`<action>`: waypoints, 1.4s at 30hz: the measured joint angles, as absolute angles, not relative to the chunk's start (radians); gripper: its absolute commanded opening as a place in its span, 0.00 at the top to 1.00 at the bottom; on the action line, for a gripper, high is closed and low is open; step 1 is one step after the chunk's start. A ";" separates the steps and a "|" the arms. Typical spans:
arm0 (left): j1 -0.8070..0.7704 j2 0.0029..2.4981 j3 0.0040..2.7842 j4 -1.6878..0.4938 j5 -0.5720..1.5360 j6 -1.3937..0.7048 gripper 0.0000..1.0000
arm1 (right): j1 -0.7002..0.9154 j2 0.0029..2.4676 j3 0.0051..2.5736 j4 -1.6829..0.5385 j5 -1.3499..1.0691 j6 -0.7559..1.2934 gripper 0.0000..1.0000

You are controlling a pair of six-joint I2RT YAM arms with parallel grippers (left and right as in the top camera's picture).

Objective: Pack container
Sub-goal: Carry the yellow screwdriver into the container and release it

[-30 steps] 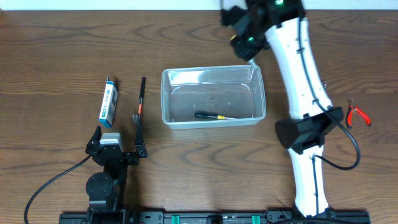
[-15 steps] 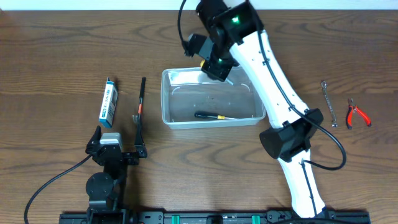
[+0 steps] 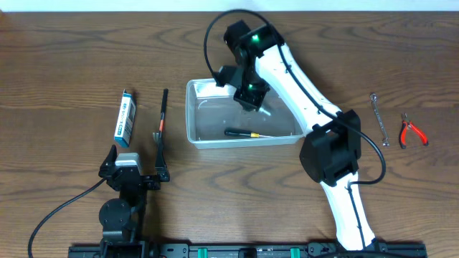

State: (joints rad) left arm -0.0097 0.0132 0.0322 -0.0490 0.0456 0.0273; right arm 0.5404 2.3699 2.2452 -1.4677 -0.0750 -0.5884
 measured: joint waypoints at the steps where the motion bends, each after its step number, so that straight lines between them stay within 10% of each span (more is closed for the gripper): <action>1: -0.010 0.013 0.032 -0.049 0.046 0.027 0.02 | 0.541 2.370 2.222 -1.456 -0.075 -0.589 0.88; 15: -0.010 0.013 0.032 -0.049 0.046 0.027 0.02 | 0.540 2.370 1.992 -1.355 -0.078 -0.589 0.85; 19: -0.010 0.013 0.032 -0.049 0.046 0.027 0.02 | 0.541 2.370 1.985 -1.353 -0.090 -0.591 0.53; 23: -0.010 0.013 0.032 -0.049 0.046 0.027 0.02 | 0.541 2.370 1.985 -1.353 -0.099 -0.591 0.42; 42: -0.010 0.013 0.032 -0.049 0.046 0.027 0.02 | 0.540 2.264 2.177 -1.389 -0.091 -0.407 0.33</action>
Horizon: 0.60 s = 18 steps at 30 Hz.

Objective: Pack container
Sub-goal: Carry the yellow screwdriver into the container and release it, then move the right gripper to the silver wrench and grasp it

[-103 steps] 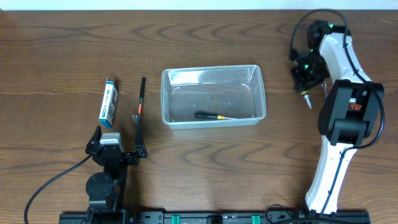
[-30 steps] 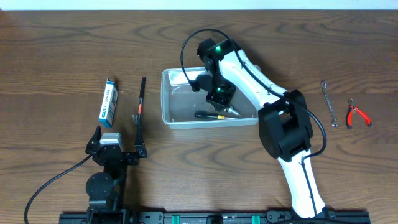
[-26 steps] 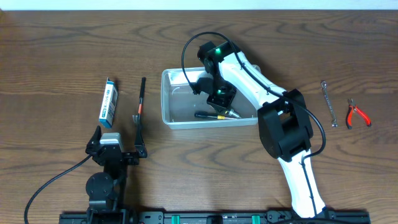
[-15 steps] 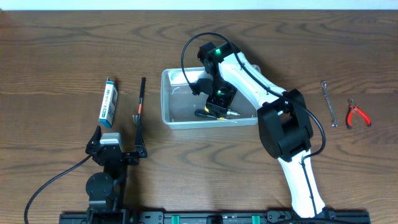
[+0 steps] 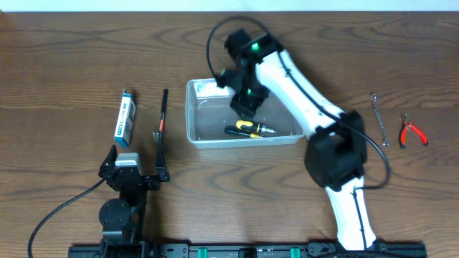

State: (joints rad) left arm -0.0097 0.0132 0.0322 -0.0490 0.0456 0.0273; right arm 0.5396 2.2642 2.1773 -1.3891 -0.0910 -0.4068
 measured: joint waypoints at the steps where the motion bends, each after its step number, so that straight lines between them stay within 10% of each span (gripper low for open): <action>1: -0.010 0.013 0.032 -0.049 0.046 0.027 0.02 | 0.533 2.232 2.202 -1.398 -0.079 -0.377 0.32; 18: -0.010 0.013 0.032 -0.049 0.046 0.027 0.02 | 0.025 2.011 2.171 -1.507 0.086 -0.187 0.36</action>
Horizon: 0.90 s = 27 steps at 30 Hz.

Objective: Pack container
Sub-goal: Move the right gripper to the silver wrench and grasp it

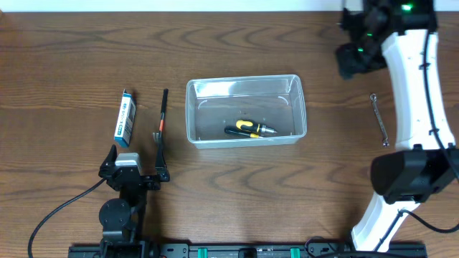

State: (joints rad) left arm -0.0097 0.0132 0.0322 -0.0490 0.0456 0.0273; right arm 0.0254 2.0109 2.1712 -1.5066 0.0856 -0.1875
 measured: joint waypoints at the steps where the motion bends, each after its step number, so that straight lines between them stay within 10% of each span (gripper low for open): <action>1: -0.010 0.013 0.032 -0.049 0.046 0.027 0.02 | -0.003 2.011 2.146 -1.494 0.087 -0.188 0.36; 27: -0.010 0.013 0.032 -0.049 0.046 0.027 0.02 | -0.250 2.021 1.571 -1.037 0.056 -0.360 0.34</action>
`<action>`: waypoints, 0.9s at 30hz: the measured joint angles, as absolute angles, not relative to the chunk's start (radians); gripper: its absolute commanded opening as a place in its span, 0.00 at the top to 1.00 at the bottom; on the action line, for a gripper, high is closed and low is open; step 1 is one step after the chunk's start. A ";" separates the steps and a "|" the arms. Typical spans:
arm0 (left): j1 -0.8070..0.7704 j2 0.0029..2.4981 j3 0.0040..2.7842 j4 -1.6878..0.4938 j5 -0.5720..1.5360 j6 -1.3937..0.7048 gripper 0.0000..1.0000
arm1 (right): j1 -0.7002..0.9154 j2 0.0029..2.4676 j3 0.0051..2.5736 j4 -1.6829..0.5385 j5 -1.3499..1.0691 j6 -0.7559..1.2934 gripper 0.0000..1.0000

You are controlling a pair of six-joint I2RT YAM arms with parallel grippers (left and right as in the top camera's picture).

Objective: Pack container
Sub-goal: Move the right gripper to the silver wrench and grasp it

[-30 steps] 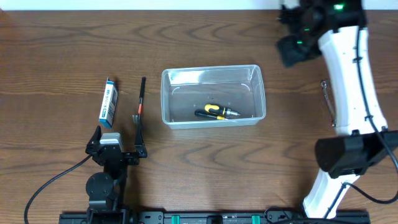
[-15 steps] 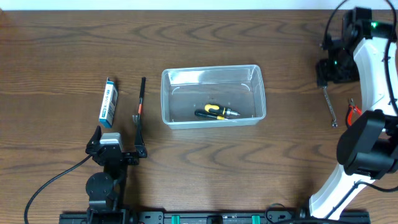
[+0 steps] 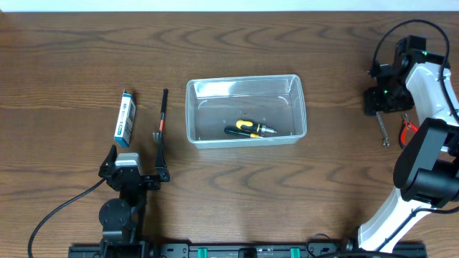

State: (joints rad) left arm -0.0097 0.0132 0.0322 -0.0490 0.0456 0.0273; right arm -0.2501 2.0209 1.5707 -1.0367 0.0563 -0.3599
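The clear plastic container (image 3: pixel 245 86) stands mid-table. In it lie a thin black-and-yellow screwdriver and a stubby yellow-and-black screwdriver (image 3: pixel 251 129), side by side near the front wall. At the right, my right gripper (image 3: pixel 379 102) hangs over the top end of a silver wrench (image 3: pixel 384 130) and looks open and empty. Red-handled pliers (image 3: pixel 410 129) lie just right of the wrench, partly hidden by the arm. My left gripper (image 3: pixel 135 174) rests open near the front left edge.
A blue-and-white box (image 3: pixel 125 117) and a thin black-and-red tool (image 3: pixel 162 118) lie left of the container, just beyond the left gripper. The right arm's white links run down the right side to its base at the front edge.
My right gripper was at the far right back of the table. It is now nearer, over the top end of the wrench. The container's contents and the left arm have not moved.
My right gripper was over the container, where one thin screwdriver lay. Then a stubby yellow-and-black screwdriver lay beside it under the gripper. Then the gripper was away at the back right, and now it stands above the wrench.
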 measured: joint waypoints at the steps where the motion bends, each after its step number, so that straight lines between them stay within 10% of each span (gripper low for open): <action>1: -0.010 0.013 0.032 -0.049 0.046 0.027 0.02 | -0.250 2.021 1.567 -1.026 0.055 -0.363 0.34; 27: -0.010 0.013 0.032 -0.049 0.046 0.027 0.02 | -0.258 2.133 1.560 -0.960 0.051 -0.387 0.36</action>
